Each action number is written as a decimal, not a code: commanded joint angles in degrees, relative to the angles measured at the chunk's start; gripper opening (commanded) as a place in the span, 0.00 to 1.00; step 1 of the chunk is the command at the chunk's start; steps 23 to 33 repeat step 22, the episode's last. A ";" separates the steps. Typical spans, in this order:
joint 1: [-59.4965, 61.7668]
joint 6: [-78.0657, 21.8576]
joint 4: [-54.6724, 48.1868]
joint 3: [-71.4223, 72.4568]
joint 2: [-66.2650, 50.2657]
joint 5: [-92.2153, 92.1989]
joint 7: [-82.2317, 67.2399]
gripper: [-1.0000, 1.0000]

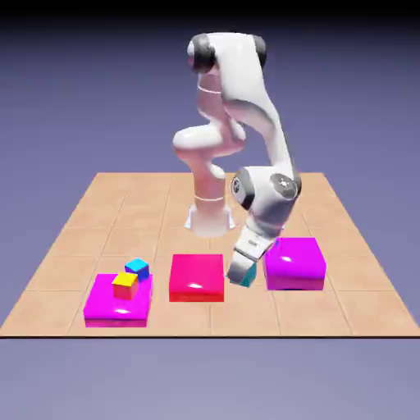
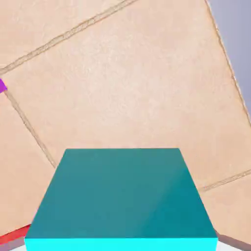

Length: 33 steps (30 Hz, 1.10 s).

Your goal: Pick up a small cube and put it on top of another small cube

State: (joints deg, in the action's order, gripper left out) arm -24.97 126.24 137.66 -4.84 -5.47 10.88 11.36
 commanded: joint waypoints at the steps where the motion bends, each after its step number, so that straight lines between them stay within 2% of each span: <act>1: 0.76 -1.43 0.97 2.07 2.04 -0.86 1.80 0.00; 12: 4.62 -17.08 11.30 24.28 23.88 -11.91 19.98 0.00; 18: 5.09 -5.18 18.26 24.77 18.70 -10.54 21.51 0.00; 19: 5.09 -5.18 18.26 24.77 18.70 -10.54 21.51 1.00; 22: 4.89 -10.16 15.35 24.56 20.87 -11.11 20.87 1.00; 33: 4.89 -10.16 15.35 24.56 20.87 -11.11 20.87 1.00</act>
